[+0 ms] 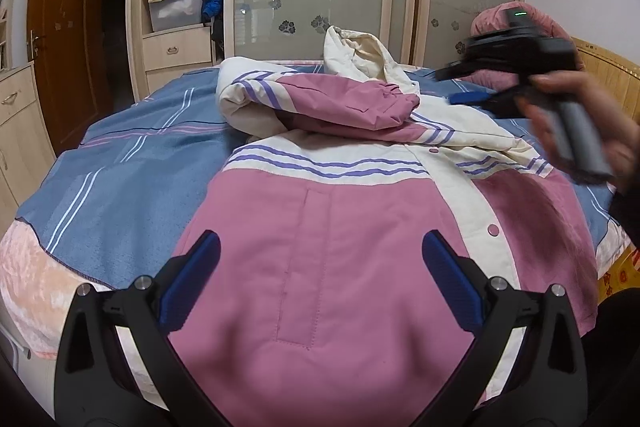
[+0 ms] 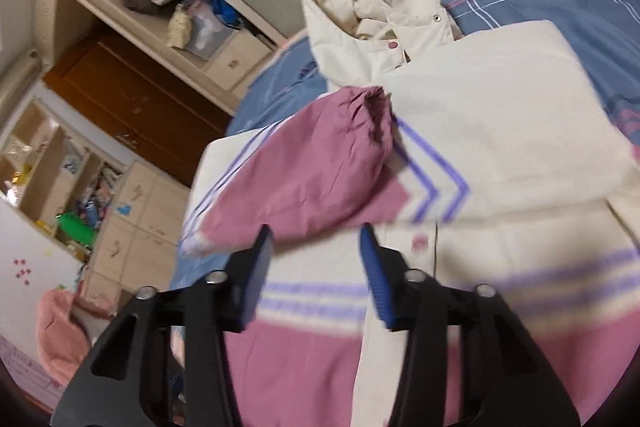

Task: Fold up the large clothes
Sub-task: 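Grasp the folded sleeve cuff with the right tool and lift it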

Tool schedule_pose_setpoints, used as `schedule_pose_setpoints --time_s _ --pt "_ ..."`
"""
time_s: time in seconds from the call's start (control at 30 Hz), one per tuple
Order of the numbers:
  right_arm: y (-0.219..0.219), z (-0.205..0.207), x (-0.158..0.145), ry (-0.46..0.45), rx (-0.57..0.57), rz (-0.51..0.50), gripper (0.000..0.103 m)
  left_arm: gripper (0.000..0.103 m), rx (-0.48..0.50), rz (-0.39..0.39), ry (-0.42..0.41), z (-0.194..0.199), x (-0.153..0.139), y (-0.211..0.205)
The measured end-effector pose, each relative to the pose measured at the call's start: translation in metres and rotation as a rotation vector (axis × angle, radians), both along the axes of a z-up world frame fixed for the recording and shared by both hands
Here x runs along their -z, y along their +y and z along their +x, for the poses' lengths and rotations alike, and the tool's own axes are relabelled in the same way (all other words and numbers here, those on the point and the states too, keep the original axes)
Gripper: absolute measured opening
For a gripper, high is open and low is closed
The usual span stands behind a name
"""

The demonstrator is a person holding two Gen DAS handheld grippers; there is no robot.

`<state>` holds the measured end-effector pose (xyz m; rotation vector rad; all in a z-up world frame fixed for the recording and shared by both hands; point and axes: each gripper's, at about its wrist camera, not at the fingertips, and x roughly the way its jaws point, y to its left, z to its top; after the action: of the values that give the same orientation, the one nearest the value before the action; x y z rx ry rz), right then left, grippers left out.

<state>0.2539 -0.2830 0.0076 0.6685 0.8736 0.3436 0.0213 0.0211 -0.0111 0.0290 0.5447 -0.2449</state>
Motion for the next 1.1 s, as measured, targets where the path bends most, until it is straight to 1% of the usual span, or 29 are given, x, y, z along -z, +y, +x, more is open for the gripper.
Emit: schedule_pose_setpoints --time_s 0.07,0.1,0.2,0.23,0.27,0.33,0.4,0.43,0.47,0.53,0.63,0.83,0.93,1.1 --pt "0.001 0.021 0.01 0.038 0.016 0.011 0.039 0.101 -0.004 -0.006 0.0 0.001 -0.001 0.002" --pt "0.003 0.033 0.016 0.056 0.029 0.001 0.039 0.101 -0.007 -0.009 0.001 0.001 -0.001 0.003" --pt "0.002 0.054 0.03 0.101 0.07 -0.024 0.038 0.101 -0.01 -0.023 0.011 0.004 -0.001 0.007" --pt "-0.001 0.06 0.036 0.117 0.093 -0.017 0.038 0.101 -0.008 -0.028 0.011 0.003 -0.001 0.007" --pt "-0.004 0.065 0.042 0.132 0.11 0.014 0.038 0.101 -0.006 -0.03 0.01 0.003 -0.001 0.007" --pt "-0.006 0.07 0.048 0.137 0.128 0.048 0.037 0.101 -0.001 -0.029 0.009 0.004 -0.002 0.007" --pt "-0.003 0.072 0.051 0.139 0.126 0.051 0.03 0.101 0.0 -0.033 0.012 0.005 -0.002 0.007" --pt "-0.001 0.073 0.05 0.133 0.122 0.048 0.025 0.101 0.002 -0.036 0.013 0.006 -0.002 0.007" --pt "0.002 0.074 0.049 0.123 0.114 0.043 0.02 0.101 0.003 -0.038 0.014 0.006 -0.002 0.007" --pt "0.006 0.074 0.042 0.094 0.097 0.027 0.015 0.101 0.009 -0.036 0.015 0.007 -0.002 0.004" --pt "0.008 0.072 0.031 0.057 0.097 -0.016 0.013 0.101 0.013 -0.028 0.015 0.008 -0.002 0.001" --pt "-0.012 0.065 0.002 -0.02 0.13 -0.013 0.011 0.101 0.019 -0.026 0.006 0.005 -0.002 -0.001" --pt "-0.039 0.054 -0.019 -0.059 0.166 -0.01 0.011 0.101 0.02 -0.02 0.008 0.004 -0.001 -0.002" --pt "-0.102 0.03 -0.047 -0.116 0.263 -0.017 0.011 0.101 0.023 -0.021 0.011 0.005 -0.001 -0.003"
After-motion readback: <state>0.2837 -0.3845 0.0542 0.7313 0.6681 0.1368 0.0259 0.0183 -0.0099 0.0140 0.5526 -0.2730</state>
